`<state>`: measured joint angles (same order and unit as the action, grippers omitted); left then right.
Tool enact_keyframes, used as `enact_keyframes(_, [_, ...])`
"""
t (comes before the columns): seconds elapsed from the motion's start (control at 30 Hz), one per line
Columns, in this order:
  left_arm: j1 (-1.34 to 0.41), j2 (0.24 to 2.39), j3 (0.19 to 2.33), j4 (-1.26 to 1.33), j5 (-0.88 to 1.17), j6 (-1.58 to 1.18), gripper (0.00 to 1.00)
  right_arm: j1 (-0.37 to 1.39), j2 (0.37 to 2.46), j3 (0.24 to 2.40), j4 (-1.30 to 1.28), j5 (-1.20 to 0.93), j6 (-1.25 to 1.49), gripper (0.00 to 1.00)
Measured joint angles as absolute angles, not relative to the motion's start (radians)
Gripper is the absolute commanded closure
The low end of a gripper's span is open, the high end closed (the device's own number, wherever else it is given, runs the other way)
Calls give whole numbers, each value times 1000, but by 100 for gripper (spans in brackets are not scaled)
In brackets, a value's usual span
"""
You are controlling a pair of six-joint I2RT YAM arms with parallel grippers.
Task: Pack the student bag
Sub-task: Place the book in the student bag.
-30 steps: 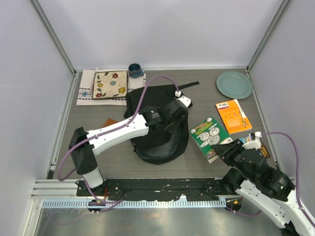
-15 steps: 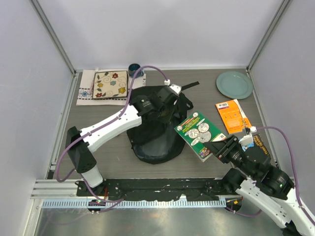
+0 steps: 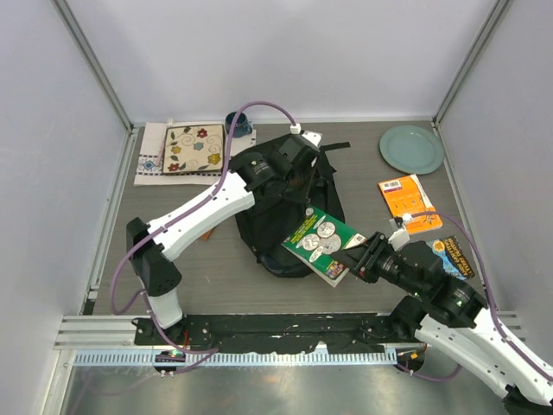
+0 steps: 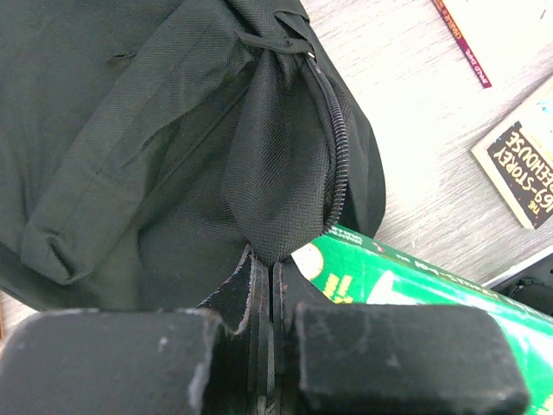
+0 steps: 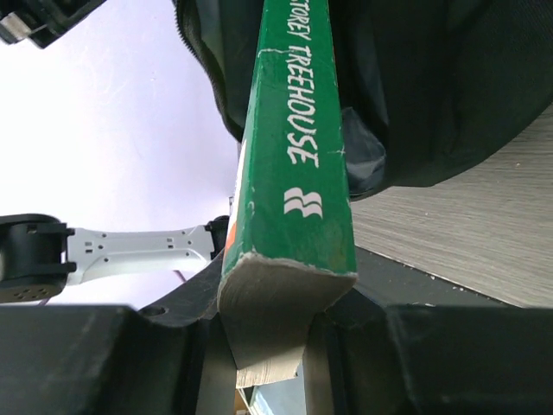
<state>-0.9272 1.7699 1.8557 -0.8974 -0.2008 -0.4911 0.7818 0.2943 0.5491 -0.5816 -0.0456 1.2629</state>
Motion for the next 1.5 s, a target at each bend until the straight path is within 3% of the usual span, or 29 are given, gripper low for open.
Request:
enact_keyframes(0.27, [-931, 1782, 1856, -913, -151, -526, 100, 782, 468, 498, -445, 9, 1261, 100])
enact_keyframes(0.9, [-942, 1776, 1858, -924, -112, -650, 100, 782, 997, 316, 402, 209, 1345, 100])
enact_keyframes(1.23, [-943, 1774, 1858, -924, -112, -654, 100, 799, 1352, 418, 648, 331, 1334, 97])
enact_keyframes(1.3, [-943, 1770, 1855, -921, -112, -654, 100, 801, 1449, 478, 664, 332, 1333, 94])
enact_keyframes(1.4, [-943, 1759, 1836, -915, -112, -654, 100, 804, 1590, 542, 720, 335, 1344, 82])
enact_keyframes(1.5, [-940, 1751, 1807, -906, -113, -654, 100, 807, 1670, 552, 768, 331, 1356, 55])
